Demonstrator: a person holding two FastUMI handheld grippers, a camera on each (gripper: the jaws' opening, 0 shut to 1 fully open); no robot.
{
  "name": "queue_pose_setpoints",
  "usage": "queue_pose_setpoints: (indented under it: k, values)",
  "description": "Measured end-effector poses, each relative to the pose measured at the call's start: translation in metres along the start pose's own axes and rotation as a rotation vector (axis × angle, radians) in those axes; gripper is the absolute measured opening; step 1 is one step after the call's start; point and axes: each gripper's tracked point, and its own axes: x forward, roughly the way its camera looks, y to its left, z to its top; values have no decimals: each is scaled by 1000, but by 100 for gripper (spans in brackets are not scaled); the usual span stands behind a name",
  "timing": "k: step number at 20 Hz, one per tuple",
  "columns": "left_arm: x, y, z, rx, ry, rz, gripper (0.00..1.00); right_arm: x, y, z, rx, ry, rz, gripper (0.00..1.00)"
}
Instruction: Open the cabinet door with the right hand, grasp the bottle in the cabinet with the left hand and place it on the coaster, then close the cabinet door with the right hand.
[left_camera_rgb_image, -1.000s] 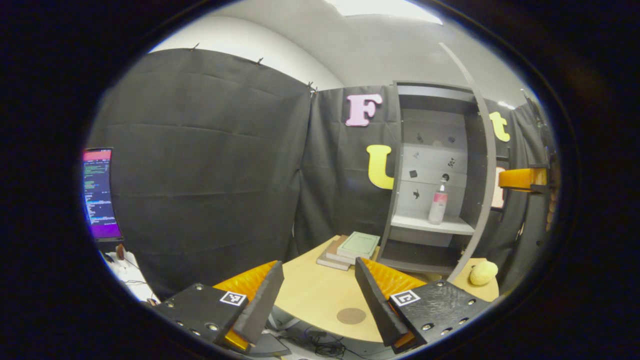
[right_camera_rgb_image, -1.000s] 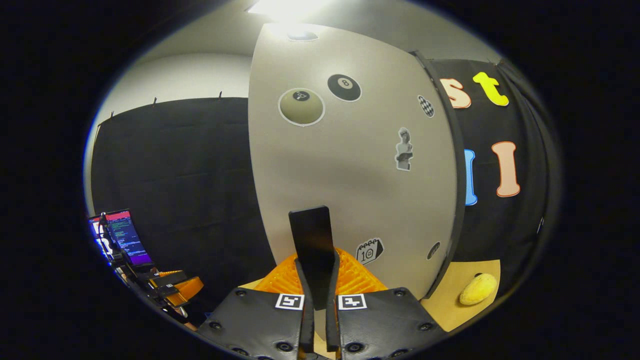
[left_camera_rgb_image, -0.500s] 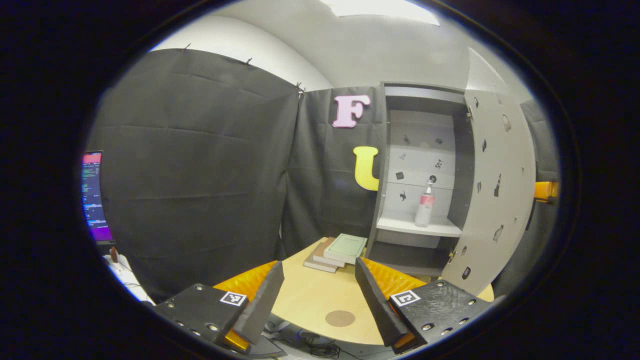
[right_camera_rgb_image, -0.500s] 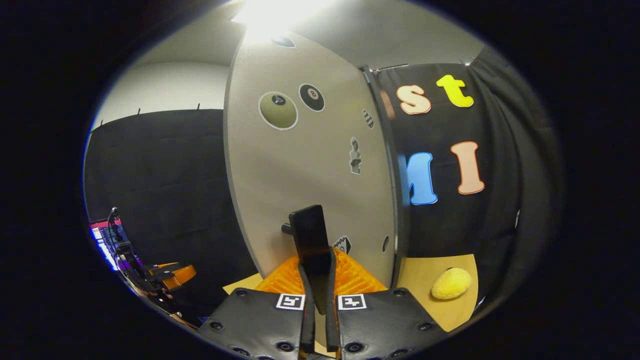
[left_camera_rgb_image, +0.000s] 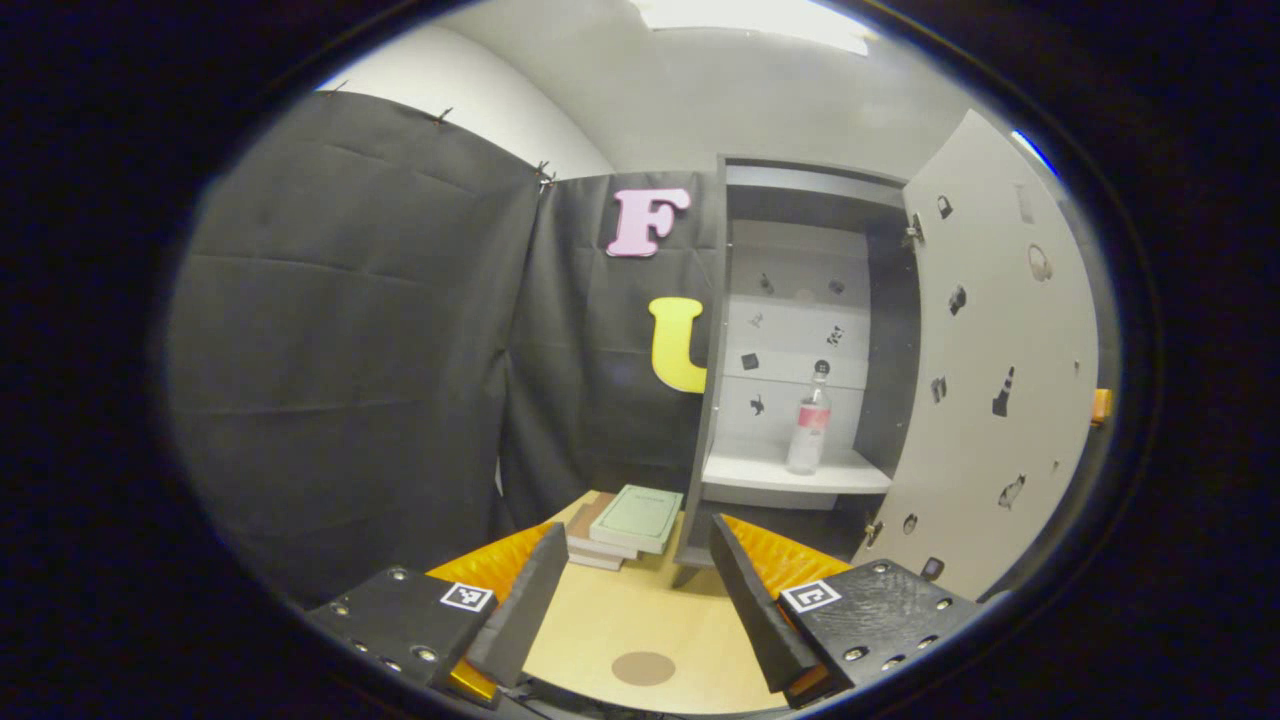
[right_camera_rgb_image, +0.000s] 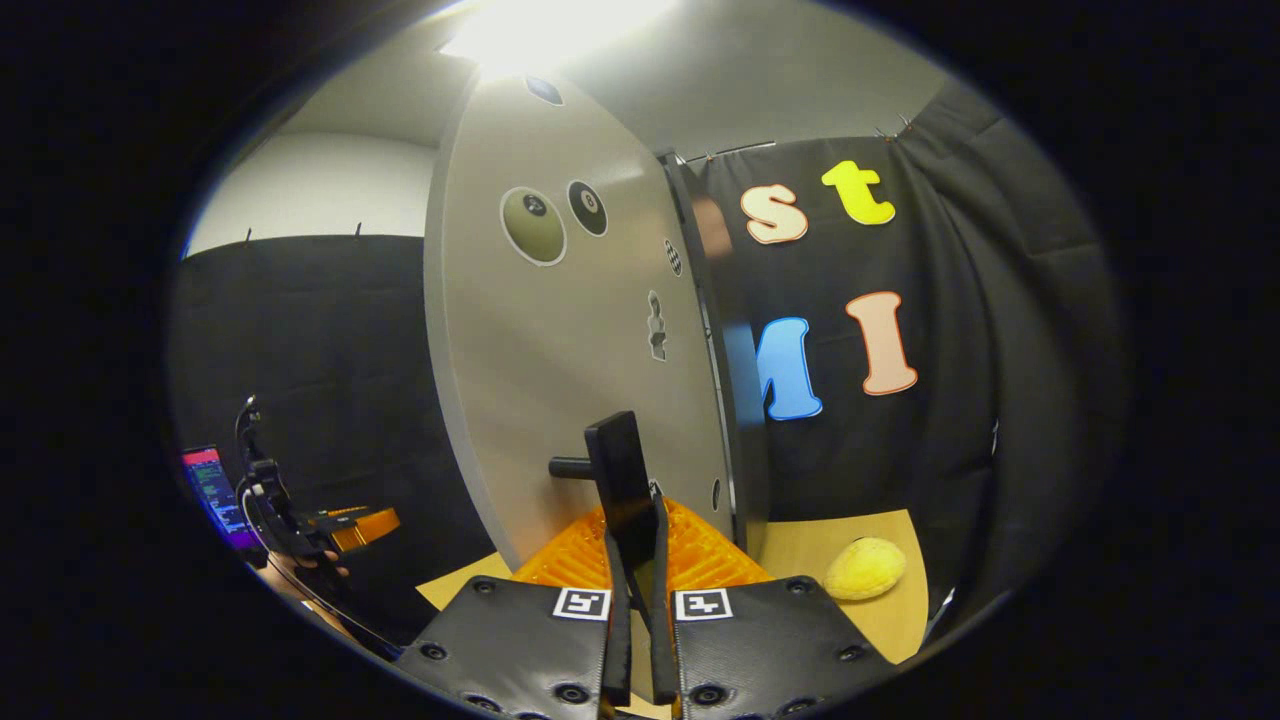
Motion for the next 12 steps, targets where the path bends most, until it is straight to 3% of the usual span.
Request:
queue_pose_setpoints:
  k: [4,8,9,12]
  values:
    - [11,-30,2,-19,-9,-171,88,-2,-2,-5,67,18,-67,10]
    - [16,-46,5,-20,-16,-260,89,-7,1,-7,24,6,-128,13]
    - [15,-47,5,-16,-12,-268,89,-10,2,-9,27,16,-121,9]
    - [18,-52,8,-9,-36,-296,90,-30,0,-23,48,93,-102,27]
